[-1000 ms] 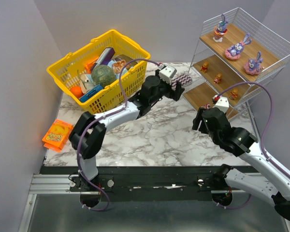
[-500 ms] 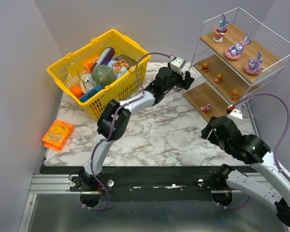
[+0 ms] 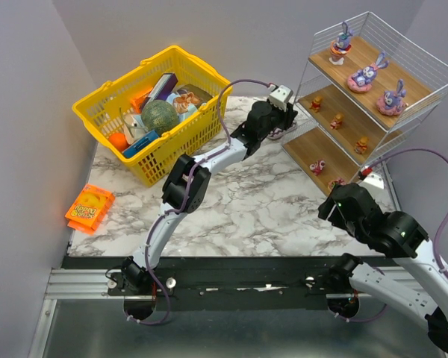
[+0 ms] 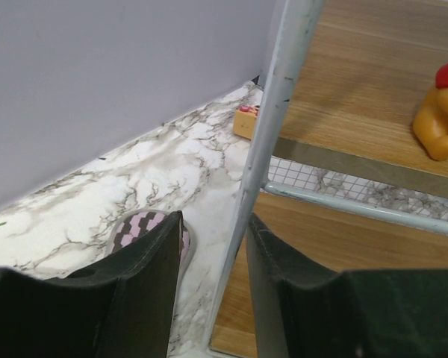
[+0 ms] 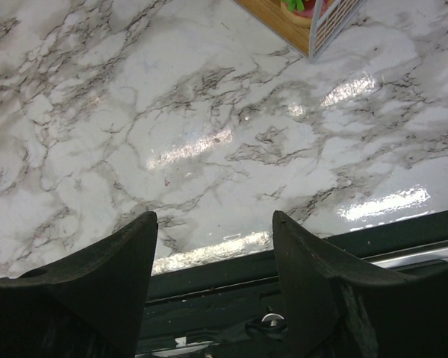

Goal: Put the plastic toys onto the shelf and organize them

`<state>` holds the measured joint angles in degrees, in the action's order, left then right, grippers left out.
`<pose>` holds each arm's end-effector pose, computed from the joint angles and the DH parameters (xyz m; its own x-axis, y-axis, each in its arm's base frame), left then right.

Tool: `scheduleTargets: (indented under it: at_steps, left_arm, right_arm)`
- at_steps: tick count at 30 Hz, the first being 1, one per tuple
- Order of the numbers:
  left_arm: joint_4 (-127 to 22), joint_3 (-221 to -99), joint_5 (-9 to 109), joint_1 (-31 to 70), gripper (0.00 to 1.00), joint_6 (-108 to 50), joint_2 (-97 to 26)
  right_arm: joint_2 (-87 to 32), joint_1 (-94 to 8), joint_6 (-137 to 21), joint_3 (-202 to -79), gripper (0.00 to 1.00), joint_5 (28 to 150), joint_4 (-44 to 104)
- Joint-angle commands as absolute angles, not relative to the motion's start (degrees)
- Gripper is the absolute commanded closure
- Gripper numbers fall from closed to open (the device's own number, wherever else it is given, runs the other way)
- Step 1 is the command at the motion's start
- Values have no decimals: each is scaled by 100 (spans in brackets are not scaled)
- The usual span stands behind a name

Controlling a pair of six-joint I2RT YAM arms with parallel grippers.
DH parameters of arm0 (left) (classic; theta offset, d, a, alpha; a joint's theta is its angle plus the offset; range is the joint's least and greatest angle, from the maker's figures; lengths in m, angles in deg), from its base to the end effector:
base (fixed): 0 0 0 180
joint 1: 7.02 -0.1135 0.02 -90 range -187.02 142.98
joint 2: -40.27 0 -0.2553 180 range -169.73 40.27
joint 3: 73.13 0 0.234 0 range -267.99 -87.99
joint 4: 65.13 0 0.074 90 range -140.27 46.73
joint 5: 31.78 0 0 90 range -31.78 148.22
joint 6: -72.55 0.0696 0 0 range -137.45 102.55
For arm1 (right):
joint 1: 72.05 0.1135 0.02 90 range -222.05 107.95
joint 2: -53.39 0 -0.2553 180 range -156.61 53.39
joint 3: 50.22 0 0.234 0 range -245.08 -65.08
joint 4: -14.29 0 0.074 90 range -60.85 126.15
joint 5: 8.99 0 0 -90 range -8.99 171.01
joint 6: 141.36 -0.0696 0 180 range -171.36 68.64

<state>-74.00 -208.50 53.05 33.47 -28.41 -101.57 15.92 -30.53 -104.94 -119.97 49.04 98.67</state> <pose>0.4495 -0.3920 0.2509 -0.1047 -0.1596 -0.9816 0.7082 0.6810 -0.1863 0.0970 0.0367 0.2888 -0.6073 0.3741 -0.7009 0.2861 0.9260 0.2463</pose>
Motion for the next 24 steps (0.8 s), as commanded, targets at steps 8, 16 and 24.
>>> scheduleTargets:
  at_steps: [8, 16, 24]
  left_arm:
    - [-7409, -20832, 5751, 3297, 83, -2624, -10141]
    - [-7743, -20077, 6024, 3297, 100, -2685, -9675]
    - [-8234, -18883, 6419, 3227, 100, -2756, -8956]
  right_arm:
    - [1727, -3074, -10717, -12089, 30, 4612, 10105]
    - [1736, -3074, -10893, -12124, 30, 4506, 10272]
    - [1745, -3074, -11200, -12036, 30, 4577, 10465]
